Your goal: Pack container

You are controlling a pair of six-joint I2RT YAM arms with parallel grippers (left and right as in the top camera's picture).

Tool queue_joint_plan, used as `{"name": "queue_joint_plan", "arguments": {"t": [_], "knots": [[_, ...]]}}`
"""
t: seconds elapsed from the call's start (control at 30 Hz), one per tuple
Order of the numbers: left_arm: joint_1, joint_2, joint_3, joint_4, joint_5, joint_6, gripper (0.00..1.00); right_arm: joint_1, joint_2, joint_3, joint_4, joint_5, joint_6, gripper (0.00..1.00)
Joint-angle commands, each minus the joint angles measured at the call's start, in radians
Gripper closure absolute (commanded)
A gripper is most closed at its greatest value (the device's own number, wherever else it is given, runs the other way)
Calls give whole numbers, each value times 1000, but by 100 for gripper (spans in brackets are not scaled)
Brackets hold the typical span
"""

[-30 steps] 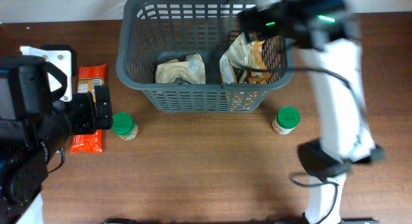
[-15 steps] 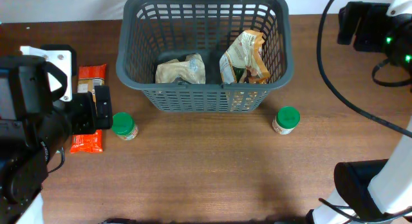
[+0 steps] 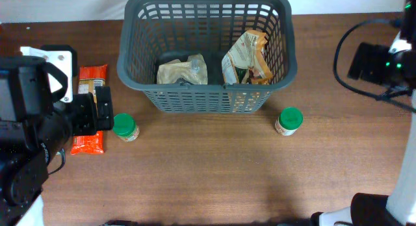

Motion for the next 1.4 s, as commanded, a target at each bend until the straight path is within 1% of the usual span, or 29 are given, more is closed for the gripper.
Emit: {"name": "queue_joint_plan", "arguments": {"t": [0.0, 0.13, 0.23, 0.37, 0.6, 0.87, 1.07, 1.2, 1.37], "knots": [[-3, 3, -3, 0, -11, 16, 1, -17, -24, -101, 4, -60, 86, 1], [-3, 3, -3, 0, -10, 16, 1, -17, -24, -233, 75, -204, 105, 1], [-3, 3, -3, 0, -3, 16, 1, -17, -24, -342, 165, -327, 119, 1], [-3, 2, -3, 0, -3, 16, 1, -17, -24, -463, 230, -336, 167, 1], [-3, 2, -3, 0, -3, 16, 1, -17, -24, -643, 338, -336, 201, 1], [-3, 2, -3, 0, -3, 16, 1, -17, -24, -766, 392, -336, 201, 1], [-3, 2, -3, 0, -3, 16, 1, -17, -24, -831, 441, -377, 214, 1], [-3, 2, -3, 0, -3, 16, 1, -16, -24, -850, 476, -372, 278, 1], [-3, 2, -3, 0, -3, 16, 1, -15, -24, -850, 504, -366, 412, 1]]}}
